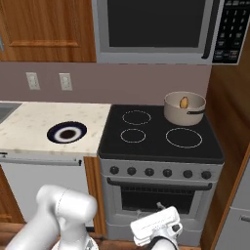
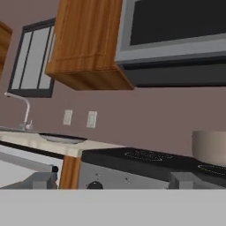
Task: Retrieve the frozen meat and place it in the pot on a burner. Then turn the burner on.
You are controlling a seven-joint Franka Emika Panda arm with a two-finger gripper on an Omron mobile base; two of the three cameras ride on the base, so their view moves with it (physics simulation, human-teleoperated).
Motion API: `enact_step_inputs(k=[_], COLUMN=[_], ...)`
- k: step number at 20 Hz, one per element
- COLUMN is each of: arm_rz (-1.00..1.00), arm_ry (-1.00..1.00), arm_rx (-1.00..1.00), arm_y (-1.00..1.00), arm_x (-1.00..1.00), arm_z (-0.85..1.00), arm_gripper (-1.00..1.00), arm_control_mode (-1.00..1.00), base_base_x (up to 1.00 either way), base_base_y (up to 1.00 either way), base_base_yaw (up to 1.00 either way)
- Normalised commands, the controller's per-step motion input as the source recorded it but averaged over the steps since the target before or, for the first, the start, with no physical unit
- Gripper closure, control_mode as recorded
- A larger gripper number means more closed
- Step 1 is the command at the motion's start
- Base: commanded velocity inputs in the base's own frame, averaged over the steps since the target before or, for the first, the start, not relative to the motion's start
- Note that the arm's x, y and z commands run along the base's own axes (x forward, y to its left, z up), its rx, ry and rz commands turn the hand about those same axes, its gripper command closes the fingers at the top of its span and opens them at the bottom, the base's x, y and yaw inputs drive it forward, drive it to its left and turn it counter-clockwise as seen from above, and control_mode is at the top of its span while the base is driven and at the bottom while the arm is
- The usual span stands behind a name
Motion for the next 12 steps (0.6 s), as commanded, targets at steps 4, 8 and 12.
enact_step_inputs(k=[4,8,12], arm_rz=[-0.17,-0.29,-0.27], arm_ry=[0.00,0.11,0.07], arm_rx=[0.00,0.00,0.02], arm_y=[0.34,0.22,0.11], arm_x=[0.04,0.38,0.42], arm_z=[-0.16,-0.28,0.00], arm_gripper=[-1.00,-1.00,-1.00], arm_control_mode=[-1.00,-1.00,-1.00], base_base_x=[0.00,0.00,0.00], base_base_y=[0.00,0.00,0.00], base_base_yaw=[0.00,0.00,0.00])
